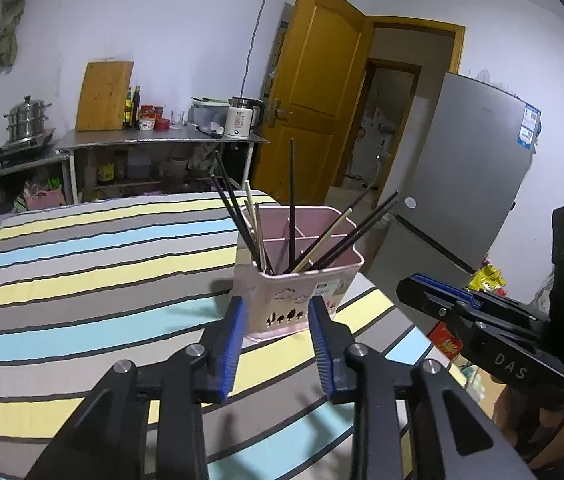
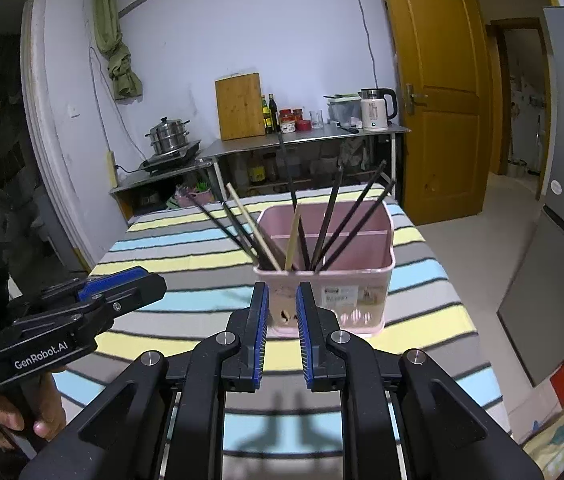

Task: Organize utensils

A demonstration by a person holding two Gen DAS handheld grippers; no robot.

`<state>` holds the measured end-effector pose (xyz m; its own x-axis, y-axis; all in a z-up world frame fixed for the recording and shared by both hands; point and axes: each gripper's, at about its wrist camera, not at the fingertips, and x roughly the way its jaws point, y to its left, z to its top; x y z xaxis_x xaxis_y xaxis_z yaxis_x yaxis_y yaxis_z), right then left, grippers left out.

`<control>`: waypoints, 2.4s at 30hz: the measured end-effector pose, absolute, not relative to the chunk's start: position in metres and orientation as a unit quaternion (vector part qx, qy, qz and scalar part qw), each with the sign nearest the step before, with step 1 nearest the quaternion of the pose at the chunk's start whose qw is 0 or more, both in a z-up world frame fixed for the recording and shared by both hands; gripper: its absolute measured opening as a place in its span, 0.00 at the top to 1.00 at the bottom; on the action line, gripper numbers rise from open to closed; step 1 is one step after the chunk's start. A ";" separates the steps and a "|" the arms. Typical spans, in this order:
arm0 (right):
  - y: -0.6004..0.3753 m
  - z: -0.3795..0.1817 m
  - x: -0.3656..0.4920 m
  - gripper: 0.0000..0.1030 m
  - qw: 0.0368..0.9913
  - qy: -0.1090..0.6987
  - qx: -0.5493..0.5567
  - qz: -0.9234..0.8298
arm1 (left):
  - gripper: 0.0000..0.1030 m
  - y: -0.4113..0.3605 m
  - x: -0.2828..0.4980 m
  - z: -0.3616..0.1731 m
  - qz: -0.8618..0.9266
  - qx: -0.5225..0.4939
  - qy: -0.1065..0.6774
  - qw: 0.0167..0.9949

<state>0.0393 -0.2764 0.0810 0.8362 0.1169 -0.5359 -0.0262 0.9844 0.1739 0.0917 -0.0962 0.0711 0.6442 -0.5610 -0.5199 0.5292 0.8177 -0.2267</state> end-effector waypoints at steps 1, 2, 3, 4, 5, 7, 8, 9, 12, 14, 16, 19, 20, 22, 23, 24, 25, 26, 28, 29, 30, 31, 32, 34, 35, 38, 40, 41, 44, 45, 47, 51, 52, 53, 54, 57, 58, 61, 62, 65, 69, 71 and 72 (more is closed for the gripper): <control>-0.274 0.079 0.036 0.86 0.955 0.284 0.079 0.038 | 0.65 -0.095 0.087 0.069 -0.298 -0.025 0.294 0.908; -0.273 0.077 0.034 0.86 0.955 0.285 0.078 0.037 | 0.62 -0.095 0.083 0.067 -0.297 -0.025 0.293 0.909; -0.272 0.076 0.032 0.86 0.955 0.285 0.076 0.036 | 0.61 -0.094 0.079 0.065 -0.295 -0.023 0.293 0.909; -0.270 0.073 0.029 0.86 0.955 0.286 0.074 0.035 | 0.59 -0.094 0.075 0.063 -0.292 -0.021 0.292 0.911; -0.270 0.072 0.027 0.86 0.954 0.287 0.074 0.036 | 0.59 -0.093 0.072 0.060 -0.289 -0.018 0.290 0.912; -0.268 0.067 0.022 0.86 0.954 0.289 0.072 0.035 | 0.59 -0.092 0.068 0.057 -0.284 -0.015 0.288 0.914; -0.268 0.066 0.020 0.86 0.954 0.289 0.071 0.035 | 0.59 -0.091 0.066 0.056 -0.283 -0.015 0.287 0.915; -0.267 0.064 0.017 0.86 0.954 0.289 0.070 0.034 | 0.59 -0.090 0.064 0.055 -0.283 -0.017 0.286 0.915; -0.267 0.057 0.012 0.86 0.953 0.292 0.076 0.034 | 0.59 -0.087 0.059 0.050 -0.284 -0.026 0.284 0.916; -0.267 0.053 0.008 0.86 0.953 0.293 0.076 0.031 | 0.59 -0.088 0.057 0.048 -0.283 -0.026 0.282 0.916; -0.269 0.050 0.007 0.86 0.952 0.295 0.078 0.028 | 0.59 -0.089 0.057 0.047 -0.284 -0.023 0.280 0.917; -0.271 0.046 0.006 0.86 0.951 0.298 0.082 0.026 | 0.59 -0.090 0.054 0.045 -0.287 -0.018 0.278 0.917; -0.271 0.046 0.005 0.86 0.951 0.298 0.083 0.025 | 0.59 -0.091 0.054 0.045 -0.287 -0.017 0.276 0.917; -0.272 0.046 0.005 0.86 0.950 0.298 0.084 0.025 | 0.59 -0.092 0.053 0.046 -0.286 -0.015 0.274 0.918; -0.272 0.046 0.005 0.86 0.951 0.298 0.083 0.025 | 0.59 -0.093 0.053 0.046 -0.286 -0.013 0.273 0.918; -0.272 0.046 0.005 0.86 0.951 0.298 0.083 0.025 | 0.59 -0.093 0.052 0.045 -0.287 -0.013 0.273 0.918; -0.272 0.046 0.005 0.86 0.951 0.298 0.083 0.025 | 0.59 -0.092 0.052 0.045 -0.287 -0.013 0.272 0.918; -0.272 0.046 0.005 0.86 0.951 0.298 0.083 0.025 | 0.59 -0.093 0.051 0.045 -0.287 -0.012 0.272 0.918; -0.272 0.045 0.005 0.86 0.950 0.298 0.083 0.025 | 0.59 -0.093 0.051 0.044 -0.287 -0.010 0.272 0.918; -0.272 0.046 0.005 0.86 0.950 0.299 0.083 0.026 | 0.59 -0.093 0.051 0.044 -0.287 -0.009 0.273 0.918; -0.272 0.046 0.005 0.86 0.950 0.299 0.083 0.026 | 0.59 -0.093 0.049 0.044 -0.285 -0.007 0.271 0.920; -0.273 0.046 0.005 0.86 0.950 0.299 0.083 0.026 | 0.59 -0.093 0.048 0.044 -0.284 -0.004 0.269 0.920; -0.273 0.046 0.005 0.86 0.950 0.299 0.082 0.026 | 0.59 -0.094 0.048 0.044 -0.284 -0.003 0.268 0.921; -0.273 0.046 0.005 0.86 0.951 0.299 0.082 0.026 | 0.59 -0.093 0.048 0.044 -0.287 -0.005 0.268 0.920; -0.272 0.046 0.005 0.86 0.950 0.299 0.083 0.026 | 0.59 -0.093 0.048 0.044 -0.287 -0.007 0.268 0.920; -0.272 0.046 0.004 0.86 0.950 0.299 0.083 0.026 | 0.59 -0.091 0.049 0.043 -0.286 -0.012 0.269 0.919; -0.273 0.046 0.005 0.86 0.950 0.299 0.083 0.026 | 0.59 -0.089 0.050 0.043 -0.286 -0.016 0.271 0.919; -0.272 0.046 0.004 0.86 0.950 0.299 0.083 0.026 | 0.59 -0.089 0.050 0.043 -0.286 -0.017 0.271 0.919; -0.272 0.046 0.005 0.86 0.950 0.300 0.083 0.026 | 0.59 -0.090 0.050 0.043 -0.286 -0.017 0.271 0.919; -0.272 0.046 0.005 0.86 0.950 0.300 0.083 0.026 | 0.59 -0.090 0.050 0.043 -0.286 -0.016 0.271 0.919; -0.272 0.046 0.005 0.86 0.950 0.300 0.082 0.026 | 0.59 -0.089 0.050 0.042 -0.288 -0.016 0.271 0.919; -0.272 0.045 0.005 0.86 0.950 0.301 0.081 0.026 | 0.59 -0.090 0.050 0.042 -0.290 -0.015 0.270 0.918; -0.272 0.045 0.005 0.86 0.950 0.302 0.081 0.026 | 0.59 -0.090 0.050 0.042 -0.290 -0.015 0.269 0.918; -0.271 0.045 0.006 0.86 0.949 0.302 0.081 0.026 | 0.59 -0.090 0.050 0.042 -0.289 -0.015 0.269 0.919; -0.271 0.044 0.006 0.86 0.949 0.303 0.081 0.026 | 0.59 -0.090 0.050 0.042 -0.289 -0.015 0.269 0.918; -0.272 0.043 0.007 0.86 0.949 0.303 0.081 0.026 | 0.59 -0.091 0.050 0.042 -0.290 -0.015 0.269 0.918; -0.272 0.043 0.008 0.86 0.949 0.304 0.081 0.026 | 0.59 -0.091 0.050 0.042 -0.289 -0.013 0.268 0.919; -0.272 0.043 0.008 0.86 0.949 0.304 0.080 0.026 | 0.59 -0.092 0.048 0.043 -0.290 -0.009 0.266 0.919; -0.272 0.043 0.008 0.86 0.949 0.304 0.080 0.026 | 0.59 -0.093 0.047 0.043 -0.291 -0.007 0.265 0.919; -0.272 0.041 0.008 0.86 0.949 0.305 0.079 0.026 | 0.59 -0.096 0.045 0.042 -0.292 -0.004 0.265 0.919; -0.272 0.041 0.008 0.86 0.949 0.305 0.079 0.026 | 0.59 -0.098 0.044 0.041 -0.294 -0.004 0.266 0.918; -0.272 0.041 0.008 0.86 0.949 0.305 0.079 0.026 | 0.59 -0.098 0.044 0.040 -0.296 -0.006 0.267 0.917; -0.272 0.042 0.008 0.86 0.949 0.305 0.079 0.026 | 0.59 -0.098 0.043 0.039 -0.295 -0.007 0.268 0.917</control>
<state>0.0081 -0.2719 0.0415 0.8120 0.0981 -0.5753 -0.0014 0.9861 0.1662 0.0433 -0.0982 0.0393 0.6823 -0.5455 -0.4867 0.5382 0.8254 -0.1705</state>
